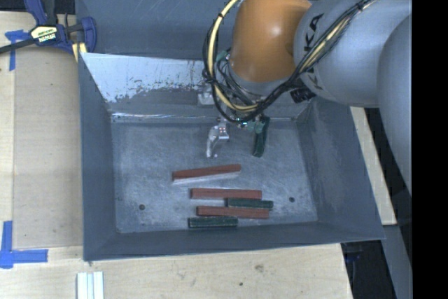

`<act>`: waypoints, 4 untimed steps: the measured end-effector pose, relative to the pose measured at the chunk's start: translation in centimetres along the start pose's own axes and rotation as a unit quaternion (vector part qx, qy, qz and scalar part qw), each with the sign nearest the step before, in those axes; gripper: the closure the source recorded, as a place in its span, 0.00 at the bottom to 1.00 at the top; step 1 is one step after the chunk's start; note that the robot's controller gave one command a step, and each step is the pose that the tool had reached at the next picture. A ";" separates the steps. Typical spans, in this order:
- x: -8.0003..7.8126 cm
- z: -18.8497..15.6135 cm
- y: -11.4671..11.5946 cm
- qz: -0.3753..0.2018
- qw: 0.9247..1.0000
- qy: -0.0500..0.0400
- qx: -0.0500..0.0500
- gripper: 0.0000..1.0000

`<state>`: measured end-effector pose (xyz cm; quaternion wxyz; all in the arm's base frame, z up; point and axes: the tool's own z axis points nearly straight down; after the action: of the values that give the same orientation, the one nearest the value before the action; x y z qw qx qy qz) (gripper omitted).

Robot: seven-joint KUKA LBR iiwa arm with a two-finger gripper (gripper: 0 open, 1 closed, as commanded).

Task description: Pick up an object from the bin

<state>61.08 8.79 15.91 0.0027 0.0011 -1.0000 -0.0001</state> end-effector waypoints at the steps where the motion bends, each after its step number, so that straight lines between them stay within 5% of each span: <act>1: -0.2 -0.5 0.0 0.001 1.000 -0.004 0.000 0.00; 2: 4.1 7.5 -1.5 -0.022 1.000 -0.006 0.000 0.00; 4: 5.1 6.0 -1.8 -0.017 1.000 -0.004 0.000 0.00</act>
Offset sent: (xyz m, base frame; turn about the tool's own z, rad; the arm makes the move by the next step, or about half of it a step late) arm -0.0498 -0.0174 -0.0891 -0.0512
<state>55.93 6.99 9.91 -0.0012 0.0185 -0.9998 -0.0003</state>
